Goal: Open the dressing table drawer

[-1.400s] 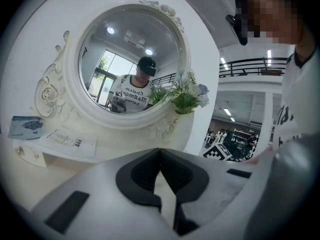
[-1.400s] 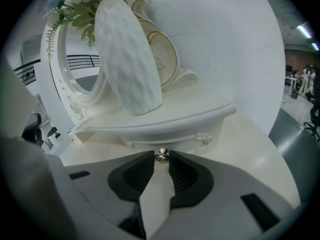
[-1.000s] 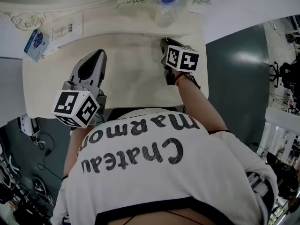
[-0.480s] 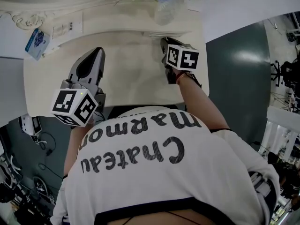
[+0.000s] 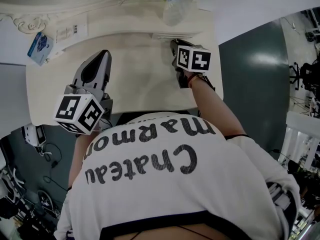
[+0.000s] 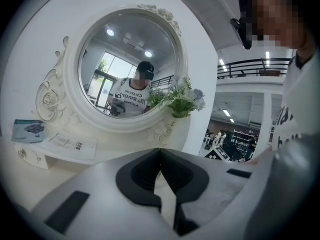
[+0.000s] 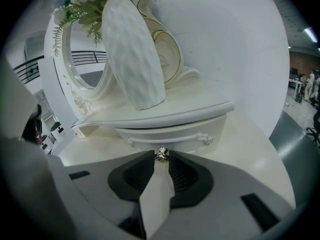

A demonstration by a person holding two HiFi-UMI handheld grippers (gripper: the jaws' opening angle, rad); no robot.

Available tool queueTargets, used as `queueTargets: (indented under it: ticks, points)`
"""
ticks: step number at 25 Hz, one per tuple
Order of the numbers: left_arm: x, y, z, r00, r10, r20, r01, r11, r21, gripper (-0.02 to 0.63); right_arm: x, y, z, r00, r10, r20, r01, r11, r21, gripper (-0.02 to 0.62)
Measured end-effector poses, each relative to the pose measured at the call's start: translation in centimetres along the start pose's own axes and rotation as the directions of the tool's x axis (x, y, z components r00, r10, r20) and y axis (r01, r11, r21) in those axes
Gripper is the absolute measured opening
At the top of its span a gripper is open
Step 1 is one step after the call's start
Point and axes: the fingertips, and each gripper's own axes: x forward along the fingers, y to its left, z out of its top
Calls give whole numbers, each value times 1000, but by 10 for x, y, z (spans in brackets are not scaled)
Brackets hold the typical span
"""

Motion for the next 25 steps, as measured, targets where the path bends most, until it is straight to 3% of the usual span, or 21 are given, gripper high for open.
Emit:
queueTargets:
  ticks: [25]
  points:
    - [-2,-4,1,1000,-3,13,3,1000,-2,23,-10,2,-12,1000,10,-23,-10,1000,-7,102]
